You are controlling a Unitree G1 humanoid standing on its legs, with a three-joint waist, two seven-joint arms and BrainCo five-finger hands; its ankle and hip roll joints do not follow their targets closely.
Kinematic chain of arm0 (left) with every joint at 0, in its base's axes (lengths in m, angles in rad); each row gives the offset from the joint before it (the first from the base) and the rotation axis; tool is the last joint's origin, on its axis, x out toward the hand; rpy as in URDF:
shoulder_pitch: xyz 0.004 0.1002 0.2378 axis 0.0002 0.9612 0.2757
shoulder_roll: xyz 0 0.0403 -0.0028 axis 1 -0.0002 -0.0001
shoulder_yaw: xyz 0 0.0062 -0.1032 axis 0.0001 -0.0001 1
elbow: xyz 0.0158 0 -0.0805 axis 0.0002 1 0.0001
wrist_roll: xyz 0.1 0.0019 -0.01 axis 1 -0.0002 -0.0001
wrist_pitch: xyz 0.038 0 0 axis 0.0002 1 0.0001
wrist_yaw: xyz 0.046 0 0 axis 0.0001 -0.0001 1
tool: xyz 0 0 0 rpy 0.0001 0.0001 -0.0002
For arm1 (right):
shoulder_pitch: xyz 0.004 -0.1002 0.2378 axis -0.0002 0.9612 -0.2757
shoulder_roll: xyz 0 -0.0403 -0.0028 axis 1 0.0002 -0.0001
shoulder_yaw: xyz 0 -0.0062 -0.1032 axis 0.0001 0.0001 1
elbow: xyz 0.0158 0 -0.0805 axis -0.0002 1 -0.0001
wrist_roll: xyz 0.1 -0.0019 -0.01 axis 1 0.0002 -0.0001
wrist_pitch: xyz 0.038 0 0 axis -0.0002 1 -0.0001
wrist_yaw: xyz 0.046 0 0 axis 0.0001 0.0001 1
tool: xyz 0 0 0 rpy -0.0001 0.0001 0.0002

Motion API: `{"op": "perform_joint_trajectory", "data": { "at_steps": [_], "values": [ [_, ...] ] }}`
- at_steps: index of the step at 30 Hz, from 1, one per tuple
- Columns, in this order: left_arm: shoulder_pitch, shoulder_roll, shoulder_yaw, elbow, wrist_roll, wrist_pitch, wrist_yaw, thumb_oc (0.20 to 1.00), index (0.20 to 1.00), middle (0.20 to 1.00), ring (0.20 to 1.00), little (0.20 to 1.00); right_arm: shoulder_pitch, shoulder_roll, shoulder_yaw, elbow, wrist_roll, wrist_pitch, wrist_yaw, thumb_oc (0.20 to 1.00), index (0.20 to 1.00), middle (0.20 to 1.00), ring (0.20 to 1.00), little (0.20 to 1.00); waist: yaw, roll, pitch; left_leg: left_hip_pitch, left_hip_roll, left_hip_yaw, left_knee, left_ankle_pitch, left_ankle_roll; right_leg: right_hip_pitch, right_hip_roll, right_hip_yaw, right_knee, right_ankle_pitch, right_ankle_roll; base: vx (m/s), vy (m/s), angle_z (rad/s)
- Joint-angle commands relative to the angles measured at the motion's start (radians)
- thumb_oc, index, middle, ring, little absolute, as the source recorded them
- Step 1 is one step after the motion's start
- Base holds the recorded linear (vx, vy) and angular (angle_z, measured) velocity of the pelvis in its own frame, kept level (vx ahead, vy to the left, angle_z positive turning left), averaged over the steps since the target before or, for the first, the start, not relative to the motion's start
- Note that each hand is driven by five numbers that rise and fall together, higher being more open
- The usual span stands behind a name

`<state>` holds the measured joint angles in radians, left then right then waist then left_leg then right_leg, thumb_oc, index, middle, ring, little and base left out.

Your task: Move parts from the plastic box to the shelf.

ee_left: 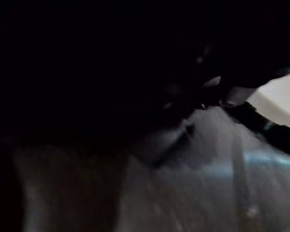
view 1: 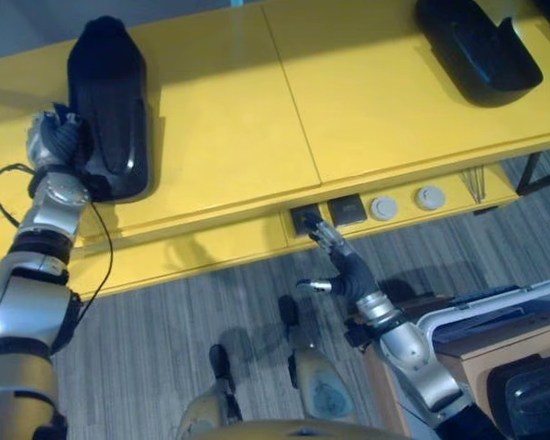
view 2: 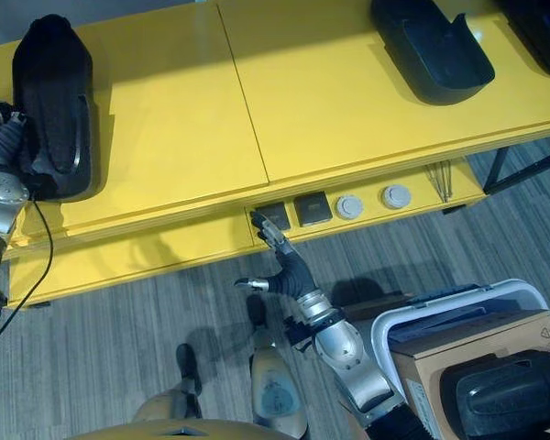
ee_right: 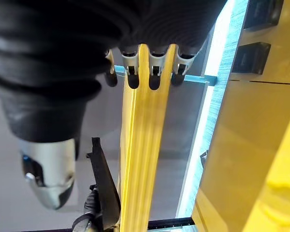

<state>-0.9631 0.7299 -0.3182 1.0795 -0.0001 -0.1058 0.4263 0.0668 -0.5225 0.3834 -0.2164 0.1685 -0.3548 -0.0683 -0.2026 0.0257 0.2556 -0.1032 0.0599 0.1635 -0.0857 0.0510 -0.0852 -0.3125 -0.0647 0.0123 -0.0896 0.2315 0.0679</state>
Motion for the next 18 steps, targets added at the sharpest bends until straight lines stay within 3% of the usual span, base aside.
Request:
{"op": "perform_joint_trajectory", "data": {
  "at_steps": [1,12,17,18],
  "values": [
    [-0.131,0.010,-0.021,0.043,-0.035,-0.020,0.009,0.200,0.200,0.200,0.200,0.200,-0.018,-0.001,-0.028,-0.031,-0.005,-0.072,-0.005,1.000,1.000,1.000,1.000,1.000,0.005,-0.005,-0.009,-0.011,0.025,-0.032,-0.002,-0.038,0.001,0.120,-0.011,-0.018,0.008,-0.159,0.067,0.00,-0.001,-0.03],
    [-0.155,-0.033,-0.020,0.067,-0.068,-0.017,-0.003,0.200,0.200,0.200,0.200,0.200,0.002,-0.013,-0.046,-0.032,-0.020,-0.069,-0.014,1.000,1.000,1.000,1.000,1.000,0.000,-0.016,-0.019,0.001,0.029,-0.025,-0.002,-0.046,0.002,0.127,-0.004,-0.008,0.006,-0.164,0.066,0.00,0.000,-0.01],
    [-0.188,-0.090,-0.019,0.079,-0.109,-0.015,-0.006,0.200,0.200,0.200,0.200,0.200,0.008,-0.013,-0.039,-0.030,-0.023,-0.058,-0.012,1.000,1.000,1.000,1.000,1.000,-0.004,-0.016,-0.029,0.015,0.030,-0.024,-0.002,-0.052,0.002,0.140,-0.003,-0.009,0.005,-0.170,0.065,0.00,0.000,0.00],
    [-0.188,-0.091,-0.019,0.080,-0.110,-0.015,-0.006,0.275,0.275,0.275,0.275,0.275,0.008,-0.013,-0.040,-0.030,-0.023,-0.058,-0.012,1.000,1.000,1.000,1.000,1.000,-0.003,-0.016,-0.029,0.015,0.030,-0.024,-0.002,-0.053,0.002,0.141,-0.003,-0.009,0.005,-0.170,0.065,0.01,-0.004,0.04]
  ]
}}
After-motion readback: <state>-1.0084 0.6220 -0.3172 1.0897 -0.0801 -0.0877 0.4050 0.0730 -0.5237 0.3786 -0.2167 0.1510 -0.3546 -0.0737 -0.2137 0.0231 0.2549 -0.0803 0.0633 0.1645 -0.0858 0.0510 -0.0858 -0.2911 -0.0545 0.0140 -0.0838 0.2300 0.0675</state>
